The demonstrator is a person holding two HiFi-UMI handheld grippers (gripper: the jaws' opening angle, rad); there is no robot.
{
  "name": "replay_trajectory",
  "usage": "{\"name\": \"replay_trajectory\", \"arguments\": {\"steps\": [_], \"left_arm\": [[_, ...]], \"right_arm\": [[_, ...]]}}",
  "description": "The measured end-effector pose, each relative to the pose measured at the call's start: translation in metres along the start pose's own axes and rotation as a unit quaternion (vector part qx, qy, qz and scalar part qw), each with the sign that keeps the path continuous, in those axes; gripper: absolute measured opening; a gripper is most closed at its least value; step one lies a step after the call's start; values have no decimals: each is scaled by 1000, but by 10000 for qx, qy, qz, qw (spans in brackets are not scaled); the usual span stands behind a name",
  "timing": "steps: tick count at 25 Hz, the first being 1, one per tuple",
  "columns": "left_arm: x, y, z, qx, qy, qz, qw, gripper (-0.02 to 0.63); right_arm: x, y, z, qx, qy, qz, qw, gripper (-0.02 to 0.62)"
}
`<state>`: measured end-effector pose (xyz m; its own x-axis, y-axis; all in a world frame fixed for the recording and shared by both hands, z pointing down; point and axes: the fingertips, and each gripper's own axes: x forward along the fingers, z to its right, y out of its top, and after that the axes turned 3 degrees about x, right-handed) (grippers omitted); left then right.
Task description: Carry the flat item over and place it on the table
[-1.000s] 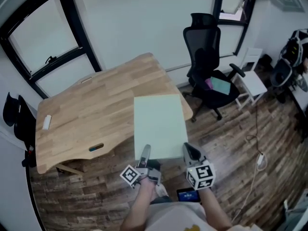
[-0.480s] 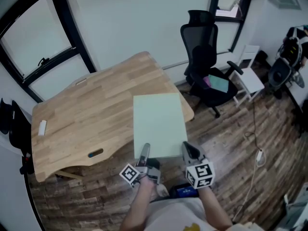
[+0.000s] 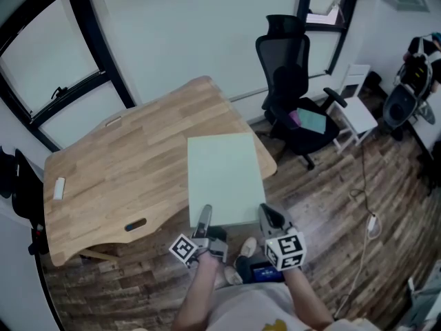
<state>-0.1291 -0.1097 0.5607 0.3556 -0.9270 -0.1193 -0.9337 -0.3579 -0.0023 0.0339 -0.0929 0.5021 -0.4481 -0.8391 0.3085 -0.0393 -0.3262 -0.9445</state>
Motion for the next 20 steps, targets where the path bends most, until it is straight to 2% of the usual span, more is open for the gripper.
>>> {"name": "replay_trajectory", "arguments": {"steps": [13,20], "left_arm": [[11,2,-6,-68,-18,101,9999,284],[6,-4,-26,-158,199,139,9996,284]], "right_arm": [[13,-1,19,186,32,-33,9998,-2],[16,-14,25,217,22,-226,9995,-2]]}}
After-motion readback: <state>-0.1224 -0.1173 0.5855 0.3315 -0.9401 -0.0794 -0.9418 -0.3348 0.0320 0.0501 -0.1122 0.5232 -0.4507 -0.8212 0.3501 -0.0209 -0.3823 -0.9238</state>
